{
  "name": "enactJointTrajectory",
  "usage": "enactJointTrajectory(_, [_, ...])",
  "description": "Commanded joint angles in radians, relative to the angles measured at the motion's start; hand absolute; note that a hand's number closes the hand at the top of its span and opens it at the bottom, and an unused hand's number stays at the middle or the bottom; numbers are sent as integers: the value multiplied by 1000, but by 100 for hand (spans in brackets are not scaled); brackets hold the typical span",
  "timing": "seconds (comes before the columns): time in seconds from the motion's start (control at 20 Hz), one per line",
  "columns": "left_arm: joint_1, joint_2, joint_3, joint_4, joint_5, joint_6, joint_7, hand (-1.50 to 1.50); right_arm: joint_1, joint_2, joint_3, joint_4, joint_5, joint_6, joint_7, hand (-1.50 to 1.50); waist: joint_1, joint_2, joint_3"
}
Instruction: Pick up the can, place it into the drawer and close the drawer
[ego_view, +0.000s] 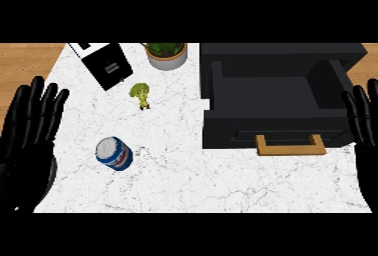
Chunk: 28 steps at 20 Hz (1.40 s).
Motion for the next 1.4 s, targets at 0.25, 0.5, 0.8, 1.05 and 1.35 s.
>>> enactJointTrajectory(0.25, [-28, 108, -53, -2, 321, -335, -39, -150, 2, 30, -7, -27, -6, -21, -1, -150, 0, 33, -6])
enactJointTrajectory(0.5, [105, 207, -20, 33, 288, -315, 209, -150, 91, 39, -7, 25, 10, -67, 226, -150, 12, 32, -5])
enactJointTrajectory(0.8, [144, 195, 39, 0, 344, -361, 249, -150, 129, 63, 28, -50, 58, -72, 276, -150, 10, 31, -5])
enactJointTrajectory(1.05, [126, 170, 81, 22, 371, -363, 296, -150, 191, 89, 20, -11, 63, -39, 167, -150, 8, 32, -5])
enactJointTrajectory(1.35, [152, 153, 108, -6, 353, -362, 343, -150, 189, 61, -83, 77, -16, 33, 81, -150, 9, 32, -5])
